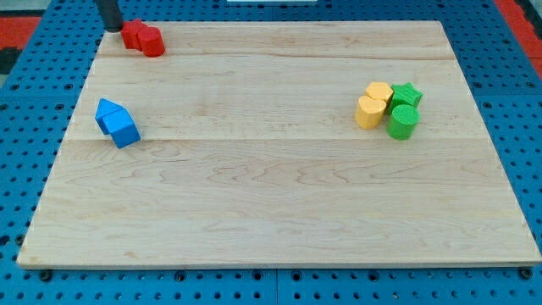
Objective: Move the red star along with red circle towards group of blocks
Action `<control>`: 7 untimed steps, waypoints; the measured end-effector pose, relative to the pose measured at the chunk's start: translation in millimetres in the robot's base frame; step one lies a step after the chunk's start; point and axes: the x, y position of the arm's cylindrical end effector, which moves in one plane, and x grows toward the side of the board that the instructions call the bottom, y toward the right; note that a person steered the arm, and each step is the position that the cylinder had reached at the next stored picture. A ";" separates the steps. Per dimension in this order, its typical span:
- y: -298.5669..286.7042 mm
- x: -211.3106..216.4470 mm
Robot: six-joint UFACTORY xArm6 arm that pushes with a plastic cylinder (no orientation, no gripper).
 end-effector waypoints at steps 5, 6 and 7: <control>-25.0 106.8; -41.6 97.0; -41.6 70.2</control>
